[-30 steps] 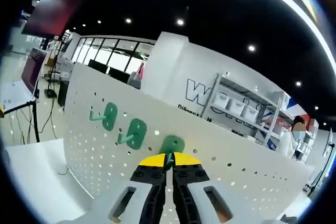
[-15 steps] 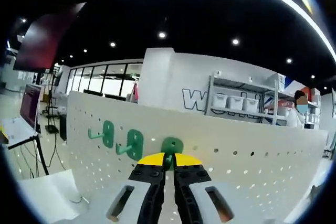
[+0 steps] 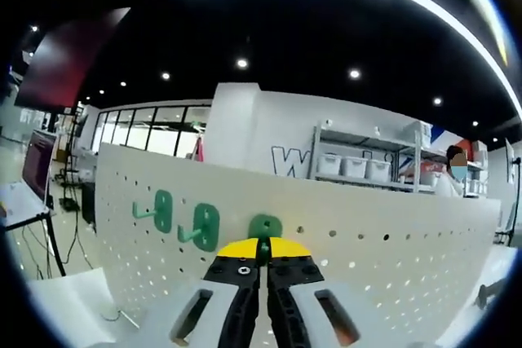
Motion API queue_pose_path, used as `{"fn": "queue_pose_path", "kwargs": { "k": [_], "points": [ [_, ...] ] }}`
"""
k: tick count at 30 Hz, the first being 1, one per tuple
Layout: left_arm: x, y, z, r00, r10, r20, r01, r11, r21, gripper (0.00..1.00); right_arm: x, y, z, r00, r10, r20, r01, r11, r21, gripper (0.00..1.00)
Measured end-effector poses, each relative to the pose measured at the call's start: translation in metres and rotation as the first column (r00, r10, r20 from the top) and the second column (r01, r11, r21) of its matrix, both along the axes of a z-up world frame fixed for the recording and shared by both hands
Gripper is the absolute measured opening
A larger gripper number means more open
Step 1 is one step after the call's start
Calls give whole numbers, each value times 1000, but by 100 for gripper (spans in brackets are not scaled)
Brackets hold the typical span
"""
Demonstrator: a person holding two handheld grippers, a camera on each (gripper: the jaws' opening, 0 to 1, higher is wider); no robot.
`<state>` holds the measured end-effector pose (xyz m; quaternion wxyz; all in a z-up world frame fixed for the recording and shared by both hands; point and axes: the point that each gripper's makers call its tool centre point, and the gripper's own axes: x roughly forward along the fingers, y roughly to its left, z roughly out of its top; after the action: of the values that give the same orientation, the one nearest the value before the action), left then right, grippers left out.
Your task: Insert the hook assembly into the mounting plate slot until the hook locks in place.
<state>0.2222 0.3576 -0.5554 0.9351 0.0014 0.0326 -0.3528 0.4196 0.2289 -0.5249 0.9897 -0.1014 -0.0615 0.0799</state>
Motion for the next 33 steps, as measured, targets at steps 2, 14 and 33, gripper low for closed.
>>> {"fn": "queue_pose_path", "kwargs": {
  "k": [2, 14, 33],
  "points": [
    [0, -2, 0, 1000, -3, 0, 3, 1000, 0, 81, 0, -1, 0, 1000, -17, 1, 17, 997, -70, 0],
    [0, -2, -1, 1000, -4, -2, 4, 1000, -1, 81, 4, 0, 0, 1000, -27, 7, 28, 989, -143, 0],
    [0, -2, -2, 1000, -8, -4, 8, 1000, 2, 81, 1, -3, -2, 1000, 14, 9, -15, 990, 137, 2]
  ]
}}
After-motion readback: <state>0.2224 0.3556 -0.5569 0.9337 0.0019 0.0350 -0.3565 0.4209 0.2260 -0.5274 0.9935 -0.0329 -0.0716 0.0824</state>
